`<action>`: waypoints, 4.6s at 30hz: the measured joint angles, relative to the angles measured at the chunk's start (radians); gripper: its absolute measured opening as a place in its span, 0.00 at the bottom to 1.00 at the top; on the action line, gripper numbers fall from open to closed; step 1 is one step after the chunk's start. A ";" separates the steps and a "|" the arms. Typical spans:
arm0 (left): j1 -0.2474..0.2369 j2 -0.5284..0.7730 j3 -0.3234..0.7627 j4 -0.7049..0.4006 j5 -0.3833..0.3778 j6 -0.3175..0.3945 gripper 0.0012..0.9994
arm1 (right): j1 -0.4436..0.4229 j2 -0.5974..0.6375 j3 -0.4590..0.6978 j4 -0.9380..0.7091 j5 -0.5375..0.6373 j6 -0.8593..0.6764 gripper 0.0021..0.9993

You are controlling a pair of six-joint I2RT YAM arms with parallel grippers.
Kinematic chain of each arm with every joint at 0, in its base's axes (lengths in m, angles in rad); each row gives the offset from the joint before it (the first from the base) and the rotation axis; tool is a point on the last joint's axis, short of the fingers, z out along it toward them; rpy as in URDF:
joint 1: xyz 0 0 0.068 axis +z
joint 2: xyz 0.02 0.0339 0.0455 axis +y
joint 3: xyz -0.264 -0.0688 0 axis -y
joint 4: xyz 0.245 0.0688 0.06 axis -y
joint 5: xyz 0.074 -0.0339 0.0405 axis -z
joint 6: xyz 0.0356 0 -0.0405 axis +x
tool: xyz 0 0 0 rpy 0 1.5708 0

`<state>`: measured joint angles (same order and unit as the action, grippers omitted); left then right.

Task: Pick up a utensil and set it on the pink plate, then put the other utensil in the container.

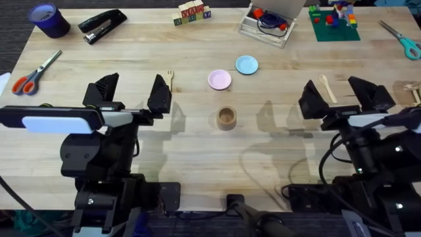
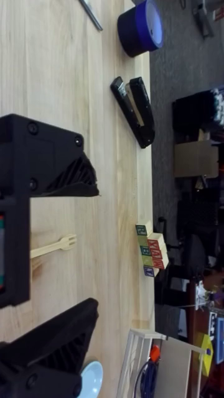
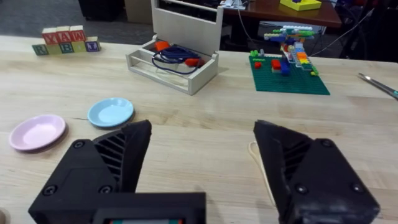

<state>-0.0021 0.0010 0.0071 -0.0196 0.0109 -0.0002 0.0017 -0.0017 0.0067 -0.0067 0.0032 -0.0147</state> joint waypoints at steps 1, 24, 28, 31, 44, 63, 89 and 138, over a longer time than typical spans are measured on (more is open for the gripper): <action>0.000 0.000 0.000 0.000 0.000 0.000 0.99 | 0.000 0.000 0.000 0.000 0.000 0.000 1.00; 0.000 0.000 0.003 -0.008 0.000 0.001 1.00 | 0.000 0.001 0.002 -0.004 -0.007 0.000 1.00; 0.000 0.000 0.054 -0.091 0.000 0.002 1.00 | 0.000 0.001 0.018 -0.028 -0.012 0.000 1.00; 0.000 0.000 0.139 -0.171 0.000 0.002 1.00 | 0.000 0.002 0.064 -0.067 -0.020 0.000 1.00; 0.000 0.082 0.640 -0.635 -0.001 0.005 0.99 | 0.000 0.047 0.543 -0.545 -0.027 0.000 1.00; 0.000 0.829 1.361 -1.346 -0.002 0.006 0.99 | 0.000 0.633 1.176 -1.155 -0.026 0.000 1.00; 0.000 1.378 1.535 -1.454 0.000 0.008 0.99 | 0.000 0.918 1.275 -1.297 -0.026 0.000 1.00; -0.095 1.757 1.351 -1.020 0.025 -0.112 1.00 | 0.000 0.918 1.275 -1.298 -0.026 0.000 1.00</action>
<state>-0.0975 1.7578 1.3582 -1.0391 0.0364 -0.1124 0.0017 0.9161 1.2812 -1.3048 -0.0231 -0.0147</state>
